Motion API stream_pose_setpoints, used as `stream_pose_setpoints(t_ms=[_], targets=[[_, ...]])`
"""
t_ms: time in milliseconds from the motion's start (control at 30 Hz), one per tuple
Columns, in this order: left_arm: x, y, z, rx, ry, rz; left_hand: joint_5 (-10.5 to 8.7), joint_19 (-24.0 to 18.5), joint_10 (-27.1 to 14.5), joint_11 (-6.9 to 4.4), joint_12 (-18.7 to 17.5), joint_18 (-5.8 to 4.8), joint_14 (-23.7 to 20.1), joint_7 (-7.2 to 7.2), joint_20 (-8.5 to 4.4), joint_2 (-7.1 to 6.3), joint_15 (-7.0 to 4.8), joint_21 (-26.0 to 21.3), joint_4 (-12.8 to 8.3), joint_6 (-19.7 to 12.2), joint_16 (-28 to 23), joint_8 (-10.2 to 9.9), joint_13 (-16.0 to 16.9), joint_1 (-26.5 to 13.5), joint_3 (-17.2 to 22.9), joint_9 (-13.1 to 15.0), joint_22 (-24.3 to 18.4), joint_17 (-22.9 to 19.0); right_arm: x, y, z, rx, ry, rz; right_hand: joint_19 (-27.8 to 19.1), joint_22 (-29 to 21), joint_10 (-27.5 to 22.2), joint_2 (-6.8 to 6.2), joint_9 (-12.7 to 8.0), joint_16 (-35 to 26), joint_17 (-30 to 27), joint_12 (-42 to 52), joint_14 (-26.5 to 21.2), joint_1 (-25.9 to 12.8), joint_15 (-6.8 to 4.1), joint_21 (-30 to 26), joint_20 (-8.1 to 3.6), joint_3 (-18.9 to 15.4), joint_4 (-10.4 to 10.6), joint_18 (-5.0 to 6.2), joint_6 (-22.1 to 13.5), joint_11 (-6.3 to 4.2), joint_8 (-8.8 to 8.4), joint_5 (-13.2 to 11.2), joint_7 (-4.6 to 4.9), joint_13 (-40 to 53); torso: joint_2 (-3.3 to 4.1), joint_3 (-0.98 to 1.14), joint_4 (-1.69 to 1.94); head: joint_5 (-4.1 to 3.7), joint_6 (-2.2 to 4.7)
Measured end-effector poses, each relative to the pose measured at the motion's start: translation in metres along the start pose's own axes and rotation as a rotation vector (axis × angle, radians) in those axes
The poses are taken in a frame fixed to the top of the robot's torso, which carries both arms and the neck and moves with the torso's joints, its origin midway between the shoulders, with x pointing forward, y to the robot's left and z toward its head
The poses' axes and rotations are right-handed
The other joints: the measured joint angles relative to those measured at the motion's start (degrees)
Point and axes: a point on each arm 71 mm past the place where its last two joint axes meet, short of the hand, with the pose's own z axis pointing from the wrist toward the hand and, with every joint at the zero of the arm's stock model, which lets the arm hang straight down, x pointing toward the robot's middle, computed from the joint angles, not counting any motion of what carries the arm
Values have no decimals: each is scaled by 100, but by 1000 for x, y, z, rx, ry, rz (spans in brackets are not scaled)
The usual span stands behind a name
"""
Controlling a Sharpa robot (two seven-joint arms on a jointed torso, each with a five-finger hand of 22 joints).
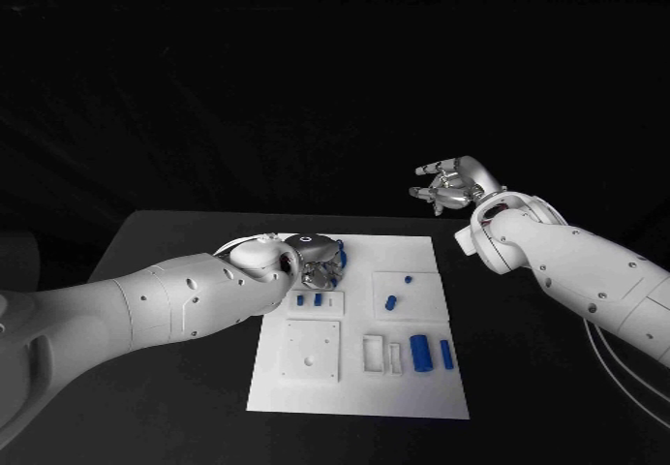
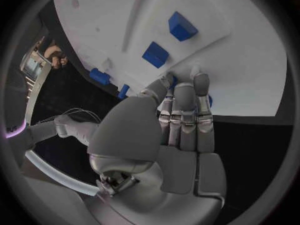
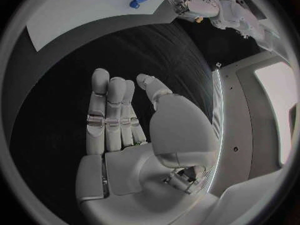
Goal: Assemble the parts on the task board
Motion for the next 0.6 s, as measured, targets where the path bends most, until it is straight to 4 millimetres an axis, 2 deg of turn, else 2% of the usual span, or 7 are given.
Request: stream_pose_setpoints(t_ms=[400,600], targets=[[2,9,-10,-17,-16,-25,22,0,11,-4,26,-39,39,0,0,0,2,17,-16,0,-32,0,18,0,-16,0,-1,-4,0,0,0,0,0,0,0,0,0,0,0,0,0,0,0,0,0,0,0,0,0,0,-1,0,0,0,1,0,-5,-1,7,12,30],[-9,9,-15,-20,-47,-63,22,0,12,-3,26,-40,39,0,0,-1,2,51,-16,0,-32,-9,14,0,-16,-1,-1,-4,0,0,0,0,-1,0,0,0,1,0,0,0,0,0,0,0,0,0,0,0,0,0,-3,-1,0,0,3,0,-7,-1,9,28,43]])
